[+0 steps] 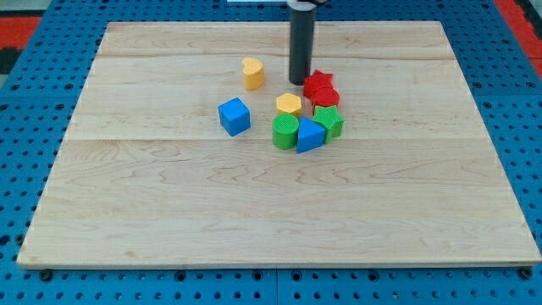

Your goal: Move the red star to the bottom right of the yellow heart

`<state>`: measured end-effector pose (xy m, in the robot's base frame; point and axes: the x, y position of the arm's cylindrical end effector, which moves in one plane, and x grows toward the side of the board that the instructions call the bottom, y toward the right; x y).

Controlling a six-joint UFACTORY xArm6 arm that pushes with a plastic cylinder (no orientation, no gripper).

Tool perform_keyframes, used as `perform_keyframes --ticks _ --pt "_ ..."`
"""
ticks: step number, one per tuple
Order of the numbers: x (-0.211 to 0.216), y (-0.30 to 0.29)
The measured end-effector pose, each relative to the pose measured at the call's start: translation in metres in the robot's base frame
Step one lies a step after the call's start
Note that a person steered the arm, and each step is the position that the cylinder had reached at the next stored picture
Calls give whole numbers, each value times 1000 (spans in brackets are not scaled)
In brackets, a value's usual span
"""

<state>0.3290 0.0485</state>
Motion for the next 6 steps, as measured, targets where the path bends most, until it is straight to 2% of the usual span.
perform_keyframes --ticks 2,3,4,5,6 --pt "-12 -70" --pt "-15 -76" --pt "-46 -13" --pt "-46 71" --pt "16 80"
